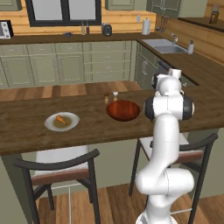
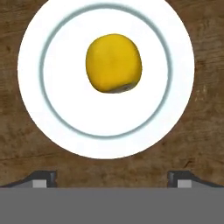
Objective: Pick the chicken drumstick and lemon from their plates and place them in the bowl. Then put the bowl in the fridge.
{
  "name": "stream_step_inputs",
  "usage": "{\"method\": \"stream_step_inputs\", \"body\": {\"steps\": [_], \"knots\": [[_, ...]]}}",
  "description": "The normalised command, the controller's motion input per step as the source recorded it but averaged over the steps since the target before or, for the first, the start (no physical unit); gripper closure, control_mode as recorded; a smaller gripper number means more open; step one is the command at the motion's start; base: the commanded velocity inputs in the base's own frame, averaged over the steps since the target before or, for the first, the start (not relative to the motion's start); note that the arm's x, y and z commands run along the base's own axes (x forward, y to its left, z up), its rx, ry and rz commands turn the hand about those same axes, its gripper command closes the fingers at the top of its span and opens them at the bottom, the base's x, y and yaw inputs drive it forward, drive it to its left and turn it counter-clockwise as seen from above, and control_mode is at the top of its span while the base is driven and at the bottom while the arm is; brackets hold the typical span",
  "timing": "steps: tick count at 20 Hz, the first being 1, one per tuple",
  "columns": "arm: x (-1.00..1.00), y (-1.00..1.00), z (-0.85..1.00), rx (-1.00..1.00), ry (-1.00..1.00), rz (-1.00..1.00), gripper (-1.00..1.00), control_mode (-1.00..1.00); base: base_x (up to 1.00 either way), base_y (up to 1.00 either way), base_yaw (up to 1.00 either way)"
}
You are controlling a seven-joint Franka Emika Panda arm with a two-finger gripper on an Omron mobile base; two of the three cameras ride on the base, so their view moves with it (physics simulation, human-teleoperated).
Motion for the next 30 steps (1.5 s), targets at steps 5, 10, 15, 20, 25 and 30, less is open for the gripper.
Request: {"method": "stream_step_inputs", "body": {"steps": [5, 10, 15, 20, 25, 30], "knots": [[0.32, -0.06, -0.15, 0.00, 0.05, 0.07, -1.00, -1.00, 0.00, 0.00, 0.00], [0.25, -0.05, -0.35, 0.02, 0.00, 0.08, -1.00, -1.00, 0.00, 0.00, 0.00], [0.00, -0.06, -0.29, 0.04, -0.10, 0.08, -1.00, -1.00, 0.00, 0.00, 0.00], [0.00, 0.01, -0.16, 0.00, -0.22, 0.10, -1.00, -1.00, 0.00, 0.00, 0.00], [0.00, 0.13, -0.56, 0.00, -0.21, 0.11, -1.00, -1.00, 0.00, 0.00, 0.00], [0.02, 0.03, -0.30, 0.00, -0.19, 0.04, -1.00, -1.00, 0.00, 0.00, 0.00]]}}
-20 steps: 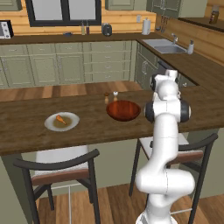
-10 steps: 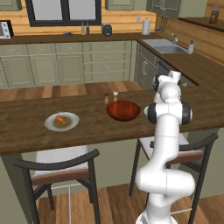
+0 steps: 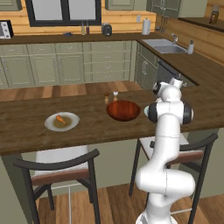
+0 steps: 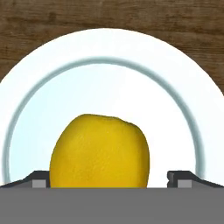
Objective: Pick the chicken drumstick and lemon from their plates and place them in the bowl. Then put the bowl in the fridge.
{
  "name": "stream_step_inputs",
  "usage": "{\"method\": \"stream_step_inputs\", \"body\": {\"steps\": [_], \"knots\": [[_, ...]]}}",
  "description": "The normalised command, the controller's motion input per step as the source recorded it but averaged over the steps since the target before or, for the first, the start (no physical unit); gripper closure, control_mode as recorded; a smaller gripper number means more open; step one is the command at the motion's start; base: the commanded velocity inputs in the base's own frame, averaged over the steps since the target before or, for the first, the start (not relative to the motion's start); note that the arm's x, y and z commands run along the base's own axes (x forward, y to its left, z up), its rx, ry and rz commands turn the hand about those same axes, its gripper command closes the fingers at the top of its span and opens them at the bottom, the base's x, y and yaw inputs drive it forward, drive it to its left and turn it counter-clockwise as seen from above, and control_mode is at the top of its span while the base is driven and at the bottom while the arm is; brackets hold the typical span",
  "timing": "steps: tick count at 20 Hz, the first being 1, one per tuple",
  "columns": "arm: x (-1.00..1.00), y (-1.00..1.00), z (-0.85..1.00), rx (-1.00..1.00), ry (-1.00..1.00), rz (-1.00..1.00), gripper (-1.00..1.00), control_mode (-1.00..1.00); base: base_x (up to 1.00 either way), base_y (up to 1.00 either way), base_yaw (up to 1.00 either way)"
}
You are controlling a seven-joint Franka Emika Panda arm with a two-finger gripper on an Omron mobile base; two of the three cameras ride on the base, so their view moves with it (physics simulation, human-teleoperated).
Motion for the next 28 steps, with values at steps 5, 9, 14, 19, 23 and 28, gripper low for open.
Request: {"method": "stream_step_inputs", "body": {"steps": [5, 9, 14, 19, 23, 28], "knots": [[0.16, 0.00, 0.00, 0.00, -0.06, 0.00, -1.00, -1.00, 0.00, 0.00, 0.00], [0.00, 0.01, -0.01, 0.00, 0.00, 0.00, 1.00, -1.00, 0.00, 0.00, 0.00], [-0.02, 0.00, 0.16, 0.00, 0.00, 0.00, 1.00, -1.00, 0.00, 0.00, 0.00], [-0.42, 0.23, 0.93, 0.00, 0.00, -0.02, 1.00, -1.00, 0.00, 0.00, 0.00], [-0.72, 0.75, 0.79, -0.03, 0.01, -0.02, 1.00, -1.00, 0.00, 0.00, 0.00], [-0.73, 0.99, 0.25, -0.08, 0.00, -0.02, 1.00, -1.00, 0.00, 0.00, 0.00]]}}
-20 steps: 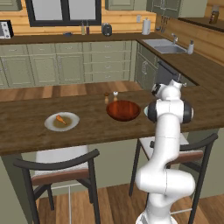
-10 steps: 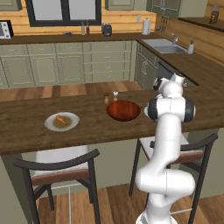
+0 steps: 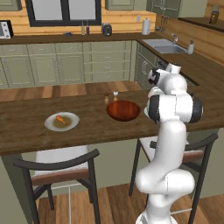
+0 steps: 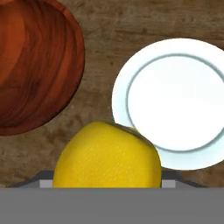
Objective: Pick the chicken drumstick and lemon from their plates and place them in the bowl. Then put the bowl in the fridge.
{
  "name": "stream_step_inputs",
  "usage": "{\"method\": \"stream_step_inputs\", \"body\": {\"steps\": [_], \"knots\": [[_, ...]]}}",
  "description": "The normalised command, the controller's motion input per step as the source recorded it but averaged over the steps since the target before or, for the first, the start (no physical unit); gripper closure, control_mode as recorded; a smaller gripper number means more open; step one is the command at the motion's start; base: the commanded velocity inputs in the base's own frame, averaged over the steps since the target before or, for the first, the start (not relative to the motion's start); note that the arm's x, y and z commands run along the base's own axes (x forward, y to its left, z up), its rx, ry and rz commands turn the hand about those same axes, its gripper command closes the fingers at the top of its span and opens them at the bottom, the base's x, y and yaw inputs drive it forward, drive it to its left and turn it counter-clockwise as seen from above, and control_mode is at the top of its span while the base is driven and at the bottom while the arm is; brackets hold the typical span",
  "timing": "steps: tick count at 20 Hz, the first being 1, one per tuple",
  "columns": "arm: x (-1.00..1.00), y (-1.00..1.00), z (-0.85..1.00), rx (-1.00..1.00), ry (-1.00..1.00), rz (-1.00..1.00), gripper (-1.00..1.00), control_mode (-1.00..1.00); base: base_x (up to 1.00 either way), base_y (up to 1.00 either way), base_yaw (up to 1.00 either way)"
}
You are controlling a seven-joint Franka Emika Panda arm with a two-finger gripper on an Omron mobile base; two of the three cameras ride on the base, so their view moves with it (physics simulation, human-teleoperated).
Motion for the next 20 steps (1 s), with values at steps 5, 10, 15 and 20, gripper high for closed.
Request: {"method": "stream_step_inputs", "body": {"steps": [5, 10, 15, 20], "knots": [[-0.17, 0.98, 0.37, -0.05, 0.00, 0.00, 1.00, -1.00, 0.00, 0.00, 0.00], [0.11, 0.98, 0.01, -0.08, 0.07, 0.00, 1.00, -1.00, 0.00, 0.00, 0.00], [0.24, 0.53, -0.07, -0.01, 0.12, 0.00, 1.00, -1.00, 0.00, 0.00, 0.00], [0.36, 0.04, -0.25, 0.00, 0.02, 0.00, 1.00, -1.00, 0.00, 0.00, 0.00]]}}
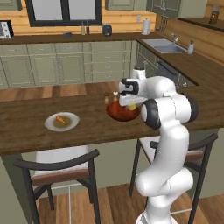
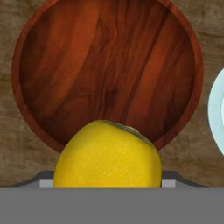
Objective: Pick the chicken drumstick and lemon from their plates and place them in the bowl. Then put the bowl in the fridge.
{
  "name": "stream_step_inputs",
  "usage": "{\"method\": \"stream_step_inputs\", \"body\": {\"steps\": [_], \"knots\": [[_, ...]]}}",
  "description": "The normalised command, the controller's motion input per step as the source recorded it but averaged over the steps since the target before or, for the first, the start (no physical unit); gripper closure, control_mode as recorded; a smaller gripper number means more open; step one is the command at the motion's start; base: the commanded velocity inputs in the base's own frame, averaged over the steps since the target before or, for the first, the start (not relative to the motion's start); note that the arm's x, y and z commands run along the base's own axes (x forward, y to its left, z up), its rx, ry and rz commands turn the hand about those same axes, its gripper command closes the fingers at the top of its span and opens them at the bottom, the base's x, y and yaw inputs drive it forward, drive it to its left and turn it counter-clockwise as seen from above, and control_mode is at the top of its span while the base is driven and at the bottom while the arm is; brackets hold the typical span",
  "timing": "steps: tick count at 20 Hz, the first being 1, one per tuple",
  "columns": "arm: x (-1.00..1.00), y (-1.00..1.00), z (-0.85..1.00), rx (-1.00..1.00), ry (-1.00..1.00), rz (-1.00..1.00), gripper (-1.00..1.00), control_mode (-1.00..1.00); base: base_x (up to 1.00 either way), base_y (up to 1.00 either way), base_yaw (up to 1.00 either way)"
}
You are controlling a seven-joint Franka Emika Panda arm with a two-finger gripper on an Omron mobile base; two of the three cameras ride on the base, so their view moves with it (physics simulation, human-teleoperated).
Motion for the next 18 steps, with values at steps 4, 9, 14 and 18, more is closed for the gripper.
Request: {"method": "stream_step_inputs", "body": {"steps": [4, 9, 14, 18], "knots": [[0.38, 0.00, -0.41, 0.00, 0.00, 0.00, 1.00, -1.00, 0.00, 0.00, 0.00], [0.13, 0.00, -0.27, 0.00, 0.00, 0.00, 1.00, -1.00, 0.00, 0.00, 0.00], [0.00, 0.00, -0.32, 0.00, 0.00, 0.00, 1.00, -1.00, 0.00, 0.00, 0.00], [0.00, 0.00, -0.30, 0.00, 0.00, 0.00, 1.00, -1.00, 0.00, 0.00, 0.00]]}}
